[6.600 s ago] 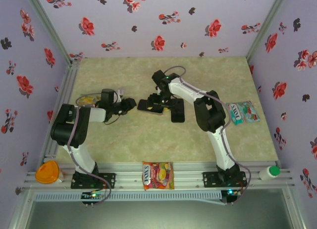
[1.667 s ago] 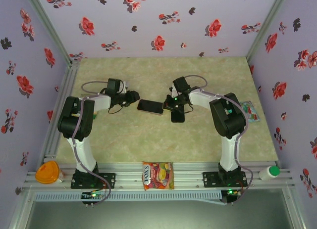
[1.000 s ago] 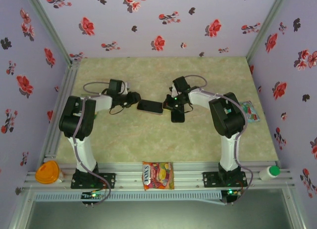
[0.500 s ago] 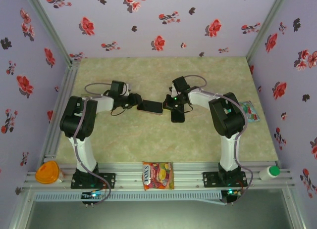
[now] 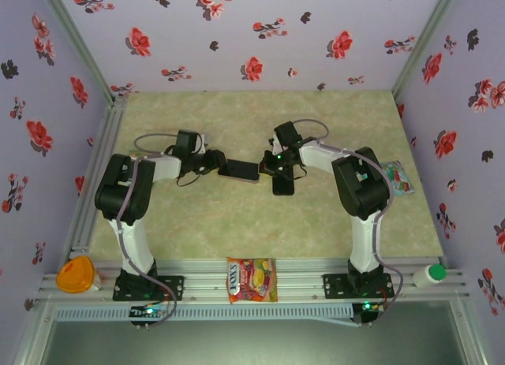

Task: Put the phone into the phone case

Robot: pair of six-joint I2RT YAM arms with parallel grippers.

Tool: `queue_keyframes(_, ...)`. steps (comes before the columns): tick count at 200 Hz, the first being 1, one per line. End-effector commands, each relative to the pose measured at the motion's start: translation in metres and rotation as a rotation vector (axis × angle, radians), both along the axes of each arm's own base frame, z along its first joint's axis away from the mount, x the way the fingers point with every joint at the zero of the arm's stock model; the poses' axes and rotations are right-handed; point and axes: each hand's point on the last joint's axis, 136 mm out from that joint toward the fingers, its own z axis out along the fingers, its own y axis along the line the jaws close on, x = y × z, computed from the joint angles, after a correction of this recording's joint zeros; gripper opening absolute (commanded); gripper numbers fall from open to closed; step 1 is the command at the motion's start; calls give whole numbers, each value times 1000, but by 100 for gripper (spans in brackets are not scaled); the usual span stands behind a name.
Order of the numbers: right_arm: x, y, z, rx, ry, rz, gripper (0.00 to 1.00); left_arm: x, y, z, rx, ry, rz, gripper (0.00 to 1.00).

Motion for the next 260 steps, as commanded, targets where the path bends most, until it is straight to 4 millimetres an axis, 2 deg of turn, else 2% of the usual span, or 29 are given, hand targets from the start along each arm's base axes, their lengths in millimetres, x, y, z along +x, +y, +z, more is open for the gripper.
queue_keyframes(1,-5,9,-20,-33,27,12,6,-27,-3,-20,23,93,-21,41)
queue_keyframes(123,-33,-13,-75,-266,143,46,0,-29,-2,-23,33,100,-30,41)
queue_keyframes(260,-45,-19,-107,-403,180,97,0,-29,-2,-26,30,107,-32,41)
